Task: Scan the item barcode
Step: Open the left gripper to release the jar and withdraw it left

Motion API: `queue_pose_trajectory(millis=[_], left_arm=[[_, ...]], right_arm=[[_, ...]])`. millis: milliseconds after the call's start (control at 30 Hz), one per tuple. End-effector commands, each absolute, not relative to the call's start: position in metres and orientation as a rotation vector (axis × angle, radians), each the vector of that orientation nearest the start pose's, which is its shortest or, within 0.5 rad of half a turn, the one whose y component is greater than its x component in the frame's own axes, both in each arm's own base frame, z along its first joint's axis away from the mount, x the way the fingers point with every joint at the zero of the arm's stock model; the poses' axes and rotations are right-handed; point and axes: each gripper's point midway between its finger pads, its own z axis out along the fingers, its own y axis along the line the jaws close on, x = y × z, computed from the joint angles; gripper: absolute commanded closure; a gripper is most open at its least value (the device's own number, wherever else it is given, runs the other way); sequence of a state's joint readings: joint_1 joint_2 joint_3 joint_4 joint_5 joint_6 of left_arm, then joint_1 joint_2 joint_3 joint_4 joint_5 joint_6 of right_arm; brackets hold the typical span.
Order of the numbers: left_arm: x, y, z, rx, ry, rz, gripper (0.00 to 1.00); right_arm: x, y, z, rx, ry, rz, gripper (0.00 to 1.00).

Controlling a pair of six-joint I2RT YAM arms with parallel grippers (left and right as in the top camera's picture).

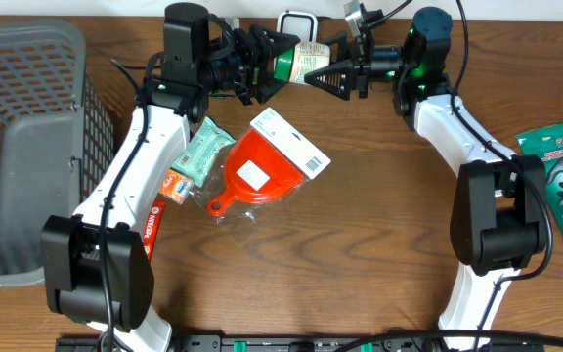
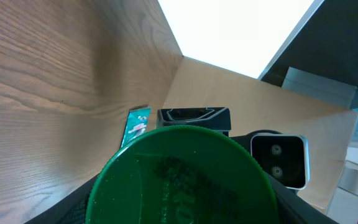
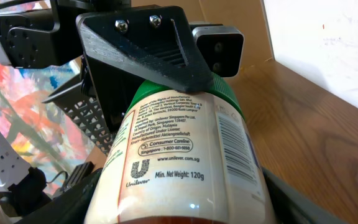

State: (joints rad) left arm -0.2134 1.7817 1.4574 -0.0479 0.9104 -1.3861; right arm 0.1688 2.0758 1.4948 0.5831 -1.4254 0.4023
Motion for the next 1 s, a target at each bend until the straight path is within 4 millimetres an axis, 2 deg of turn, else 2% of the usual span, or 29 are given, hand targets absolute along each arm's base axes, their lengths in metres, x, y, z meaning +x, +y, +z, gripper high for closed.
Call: queue_pose_trajectory(millis=[0, 100, 133, 333, 633, 833, 967], left_arm=[[0.454, -0.237, 0.301, -0.518, 2.201, -1.809, 0.54], [0.454, -0.237, 0.301, -0.518, 2.201, -1.809, 0.41], [0.454, -0.237, 0.301, -0.518, 2.201, -1.809, 0.34], [0.454, -0.236, 0.301, -0.522, 2.200, -1.806, 0.24], [0.464, -0.230, 0.298, -0.567, 2.170, -1.744, 0.23], [0.483, -0.205, 0.293, -0.542, 2.113, -1.585, 0.23], [0.491, -0.186, 0.291, -0.497, 2.090, -1.513, 0.22]], right_arm=[[0.438, 0.257, 0.263, -1.053, 1.487, 1.572, 0.99], [0.438, 0.257, 0.263, -1.054, 1.487, 1.572, 0.99], [0.438, 0.257, 0.263, -1.054, 1.487, 1.572, 0.99], [0.438, 0.257, 0.264, -1.051, 1.490, 1.575, 0.99], [0.441, 0.252, 0.264, -1.038, 1.496, 1.569, 0.99], [0.442, 0.249, 0.264, -1.026, 1.506, 1.573, 0.99], [0.453, 0.244, 0.264, -0.937, 1.563, 1.575, 0.99]])
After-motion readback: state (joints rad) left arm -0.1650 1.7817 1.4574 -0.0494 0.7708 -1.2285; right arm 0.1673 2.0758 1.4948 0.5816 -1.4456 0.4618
